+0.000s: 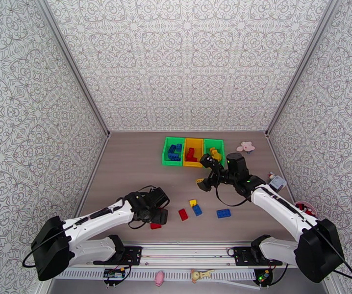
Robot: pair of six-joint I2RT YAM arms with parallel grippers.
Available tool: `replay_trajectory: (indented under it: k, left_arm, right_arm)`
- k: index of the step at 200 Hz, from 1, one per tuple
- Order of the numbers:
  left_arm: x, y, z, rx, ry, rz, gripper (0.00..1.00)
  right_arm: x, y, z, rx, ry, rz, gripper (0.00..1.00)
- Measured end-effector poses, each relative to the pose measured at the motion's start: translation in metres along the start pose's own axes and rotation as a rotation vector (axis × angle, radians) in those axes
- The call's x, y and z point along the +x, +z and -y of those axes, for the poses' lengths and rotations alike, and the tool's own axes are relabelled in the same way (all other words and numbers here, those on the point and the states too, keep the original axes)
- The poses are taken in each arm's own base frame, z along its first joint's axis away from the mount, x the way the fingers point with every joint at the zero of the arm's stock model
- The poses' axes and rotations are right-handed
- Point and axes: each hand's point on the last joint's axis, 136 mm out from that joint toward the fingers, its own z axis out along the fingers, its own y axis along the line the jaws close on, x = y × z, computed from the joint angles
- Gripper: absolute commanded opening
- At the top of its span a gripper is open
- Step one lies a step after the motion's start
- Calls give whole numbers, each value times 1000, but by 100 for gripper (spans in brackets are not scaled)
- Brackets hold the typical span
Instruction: Sort the legos into containers by color
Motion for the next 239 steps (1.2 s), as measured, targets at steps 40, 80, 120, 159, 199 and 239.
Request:
replay_trajectory:
  k: [40,80,120,159,199,239]
  left_arm:
    - [2,10,1,-8,-28,-16,67]
    - [0,17,2,-15,-48,-22,54]
    - [-2,21,5,-13,-52,-21,47]
    - [-3,24,3,-22,-59,-27,39]
    - [-4,24,3,-21,-54,-25,37]
    - [-13,13,3,-3,-33,40,31]
  right_arm:
    - [2,1,0,-2,5,-6,93]
    - [4,1,-1,-3,9,-12,93]
    - [6,1,-1,-4,13,-15,93]
    - [12,2,-2,-3,19,-24,93]
    - [16,3,0,10,32,-31,93]
    - [11,2,1,16,44,-11,92]
